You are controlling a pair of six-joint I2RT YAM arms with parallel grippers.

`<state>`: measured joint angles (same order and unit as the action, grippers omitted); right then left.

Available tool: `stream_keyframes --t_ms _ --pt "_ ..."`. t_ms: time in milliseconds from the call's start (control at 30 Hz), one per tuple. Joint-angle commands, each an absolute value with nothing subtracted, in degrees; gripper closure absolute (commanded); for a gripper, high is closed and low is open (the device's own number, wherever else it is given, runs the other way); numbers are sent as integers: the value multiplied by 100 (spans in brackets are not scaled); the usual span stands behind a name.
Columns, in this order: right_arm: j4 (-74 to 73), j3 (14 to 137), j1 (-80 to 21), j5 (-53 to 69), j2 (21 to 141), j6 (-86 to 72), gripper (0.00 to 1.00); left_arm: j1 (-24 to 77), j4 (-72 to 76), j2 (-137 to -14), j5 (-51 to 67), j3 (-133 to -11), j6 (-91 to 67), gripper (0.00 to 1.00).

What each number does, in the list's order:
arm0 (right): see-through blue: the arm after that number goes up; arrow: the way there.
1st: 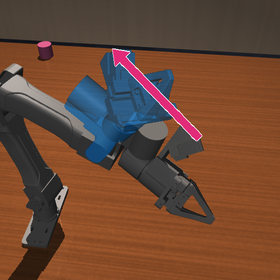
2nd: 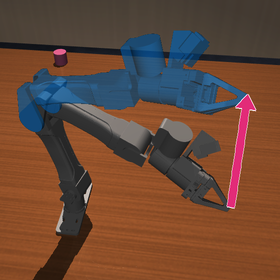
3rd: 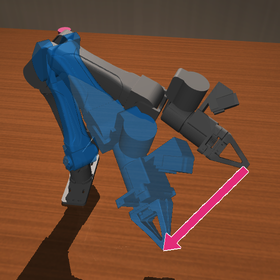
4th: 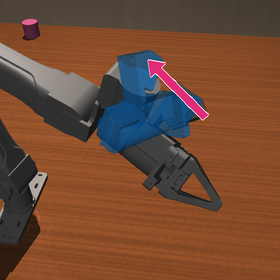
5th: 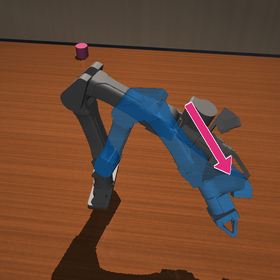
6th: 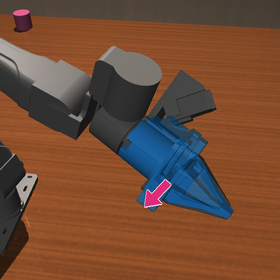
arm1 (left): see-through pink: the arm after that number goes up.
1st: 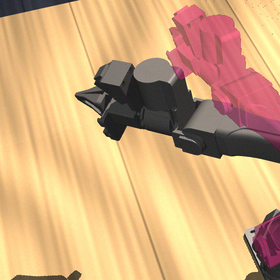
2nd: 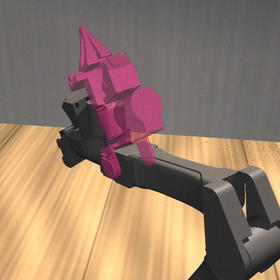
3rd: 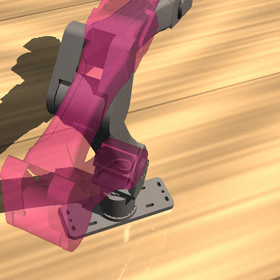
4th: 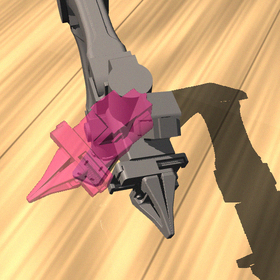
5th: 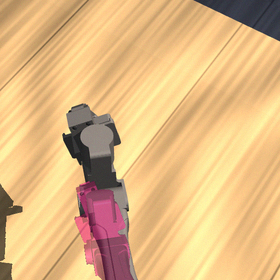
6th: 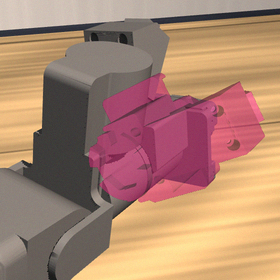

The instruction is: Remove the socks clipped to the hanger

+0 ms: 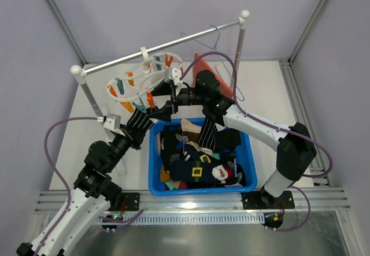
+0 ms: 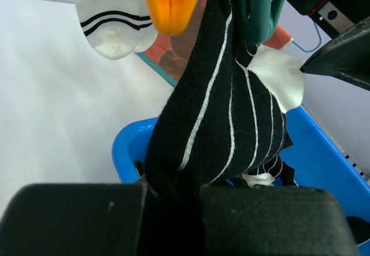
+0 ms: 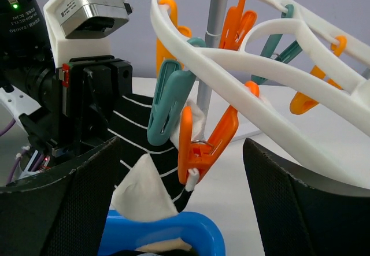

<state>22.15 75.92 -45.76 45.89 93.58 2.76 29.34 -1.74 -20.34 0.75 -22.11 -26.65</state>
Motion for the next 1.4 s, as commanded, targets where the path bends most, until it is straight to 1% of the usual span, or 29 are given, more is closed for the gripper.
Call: stream_keyframes --t_ms 0,167,300,333,400,433,533,633,667,733,800,967,1067,1100,1133,1167,1233,1300,1367 --pt "2855 7989 -4562 5027 9378 9 15 2927 -211 -1942 202 -2224 -2698 100" --pt "3242 8130 -4526 5361 9562 -412 19 2927 -194 -1960 141 -2197 -2681 100" --pt "3533 8165 -4535 5396 9615 -615 26 2927 -202 -2004 141 -2197 -2681 100" --pt "3525 8191 -4526 5370 9650 -650 32 2927 -193 -2004 141 -2197 -2681 100" --pt "3367 8314 -4535 5335 9703 -650 37 2927 -202 -1978 149 -2197 -2681 100" --pt "3340 8349 -4535 5300 9764 -642 42 2927 -202 -1969 149 -2197 -2681 100" --pt "3331 8393 -4535 5230 9835 -642 51 2927 -220 -1916 167 -2189 -2681 100" --pt "3401 8490 -4535 5142 9958 -764 73 2927 -211 -1881 167 -2171 -2681 100" --pt "3462 8490 -4535 5072 10002 -799 90 2927 -220 -1890 167 -2162 -2681 100" --pt "3542 8473 -4535 5027 10028 -879 95 2927 -229 -1916 184 -2153 -2681 100" --pt "3595 8473 -4535 5019 10037 -922 96 2927 -211 -1934 211 -2127 -2654 100" --pt "3946 8113 -4526 4694 9835 -888 96 2927 -194 -1995 263 -2083 -2645 100" --pt "3754 8095 -4526 4501 9756 -870 96 2927 -89 -1960 588 -2030 -2646 100" --pt "3657 8112 -4526 4430 9730 -844 90 2927 -36 -1969 711 -2004 -2646 100" --pt "3561 8077 -4526 4334 9712 -731 57 2927 -26 -1969 886 -1978 -2663 100" --pt "3446 8025 -4526 4263 9677 -669 44 2927 174 -1986 1149 -1978 -2672 100" --pt "3393 7763 -4526 4053 9485 -493 23 2927 255 -2004 1344 -1916 -2681 100" --pt "3287 7551 -4518 3886 9335 -309 19 2935 386 -1934 1415 -1837 -2672 100" --pt "3182 7208 -4517 3596 9097 -81 18 2971 509 -1846 1476 -1688 -2646 100"
